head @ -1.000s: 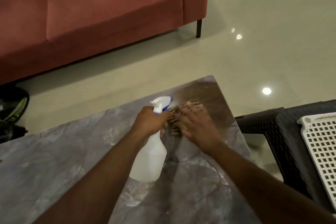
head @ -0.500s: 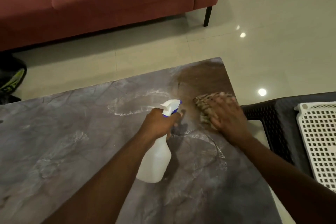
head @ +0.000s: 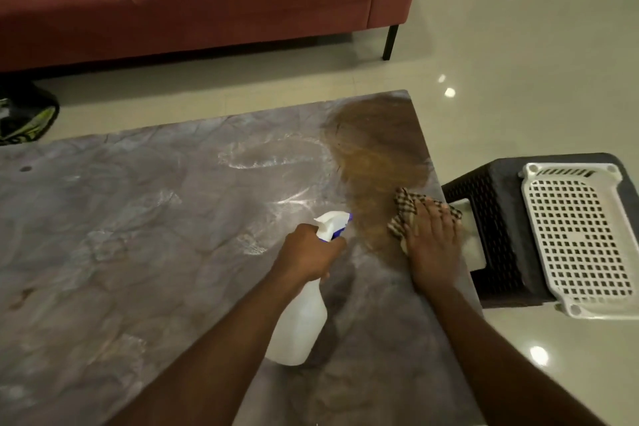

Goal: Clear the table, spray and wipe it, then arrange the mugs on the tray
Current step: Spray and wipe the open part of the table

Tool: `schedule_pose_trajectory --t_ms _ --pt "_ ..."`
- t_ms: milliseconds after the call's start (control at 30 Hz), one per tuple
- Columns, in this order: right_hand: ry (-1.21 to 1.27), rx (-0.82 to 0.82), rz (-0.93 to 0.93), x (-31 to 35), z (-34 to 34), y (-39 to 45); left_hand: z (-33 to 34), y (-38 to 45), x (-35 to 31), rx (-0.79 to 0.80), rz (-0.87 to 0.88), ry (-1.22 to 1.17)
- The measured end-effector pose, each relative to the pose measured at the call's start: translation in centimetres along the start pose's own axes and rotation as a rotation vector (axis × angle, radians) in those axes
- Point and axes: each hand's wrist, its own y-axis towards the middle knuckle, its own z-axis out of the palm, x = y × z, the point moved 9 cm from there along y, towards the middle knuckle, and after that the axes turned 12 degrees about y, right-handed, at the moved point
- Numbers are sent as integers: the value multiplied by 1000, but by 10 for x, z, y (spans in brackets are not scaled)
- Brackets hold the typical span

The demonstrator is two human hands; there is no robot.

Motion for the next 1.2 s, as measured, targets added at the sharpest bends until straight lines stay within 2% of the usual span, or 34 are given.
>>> schedule_pose_trajectory --t_ms 33,67,133,200,267,333,400,467,500,533,600,633,700,767,833,900,967,1000,1067,1133,1200 --pt "18 -32 18 16 -1 -3 8 -4 1 24 11 8" --pt "53 -50 -58 34 2 -16 17 -10 3 51 20 4" --pt "66 28 -338 60 19 -68 25 -20 8 69 21 -18" --pt "48 132 -490 41 24 -121 25 -27 14 20 10 -13" --pt "0 150 -532 1 12 -141 28 -36 22 2 7 -14" --pt "-32 106 -432 -36 -3 -133 39 -47 30 58 10 -60" --pt "26 0 -136 -56 -19 -104 51 -59 40 113 14 -85" --pt "72 -102 89 -49 -23 -87 59 -68 46 81 12 -33" --pt "70 -92 84 -37 -17 -88 64 -72 48 65 10 -21" --pt "71 -66 0 -20 -7 -97 70 -77 47 65 17 -26" --pt "98 24 -268 6 12 -147 85 -85 42 122 46 -48" --pt "94 80 -379 8 17 -178 92 -88 40 167 53 -52" --pt "52 161 -472 -16 15 -224 99 -92 39 210 40 -37" --pt "40 174 -396 -57 2 -234 100 -91 37 184 24 23" --pt "36 120 -213 -86 -12 -221 104 -90 33 173 30 68" --pt "59 25 17 -89 -22 -198 111 -89 26 212 39 45" --pt "100 -58 112 -68 -20 -179 118 -87 22 244 42 15" --pt "110 -76 70 -49 -15 -175 119 -85 21 233 40 13" --pt "104 -49 -178 -5 2 -190 114 -83 22 176 43 45" --pt "73 90 -496 24 22 -232 106 -83 27 136 35 41" --pt "22 214 -651 18 26 -248 97 -81 38 147 -8 -48"
